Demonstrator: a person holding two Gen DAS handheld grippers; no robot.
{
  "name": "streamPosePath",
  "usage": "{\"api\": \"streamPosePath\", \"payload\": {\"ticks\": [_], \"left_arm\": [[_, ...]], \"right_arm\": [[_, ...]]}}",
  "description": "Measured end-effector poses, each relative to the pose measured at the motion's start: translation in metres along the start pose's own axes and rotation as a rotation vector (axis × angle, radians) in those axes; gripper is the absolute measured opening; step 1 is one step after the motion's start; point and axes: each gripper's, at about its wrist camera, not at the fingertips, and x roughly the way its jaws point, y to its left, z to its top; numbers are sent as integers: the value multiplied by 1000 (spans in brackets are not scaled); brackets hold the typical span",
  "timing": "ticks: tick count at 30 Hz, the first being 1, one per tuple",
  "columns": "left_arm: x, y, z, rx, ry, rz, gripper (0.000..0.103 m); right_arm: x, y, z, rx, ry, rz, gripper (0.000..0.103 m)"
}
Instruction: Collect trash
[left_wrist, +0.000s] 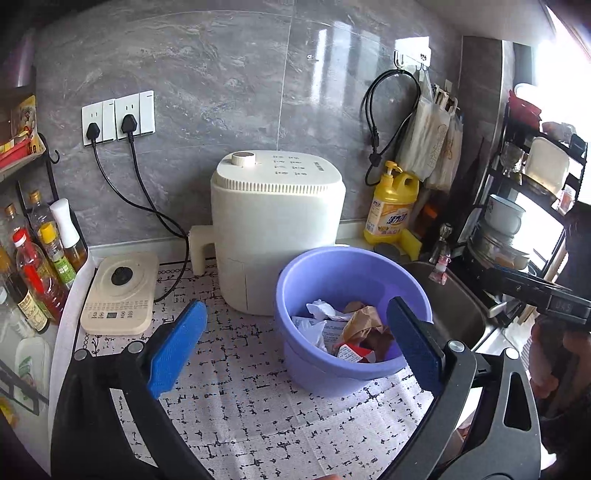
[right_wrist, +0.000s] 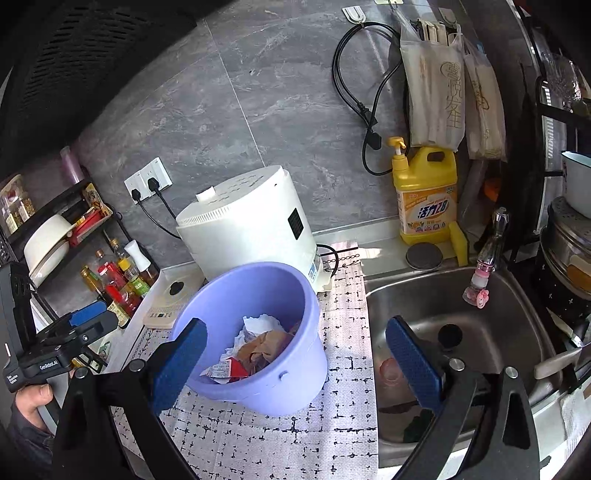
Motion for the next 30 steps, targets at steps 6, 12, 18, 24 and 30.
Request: {"api": "streamPosePath", "payload": {"ticks": [6, 12, 18, 24, 30], "left_arm": [[-40, 39, 3, -10, -7, -43, 97], [-80, 78, 3, -11, -19, -49, 97], [-119, 110, 1, 24, -47, -37, 97], [-153, 133, -2, 53, -75, -35, 97], [-186, 149, -4, 40, -100, -53, 97]], "right_arm": [[-15, 48, 0, 9, -23, -38, 95], [-32, 96, -7, 15, -61, -116, 95], [-45, 136, -24, 32, -70, -169, 95], [-56, 177, -48, 31, -70, -164, 95], [-68, 211, -68, 22, -77, -159, 95]]}}
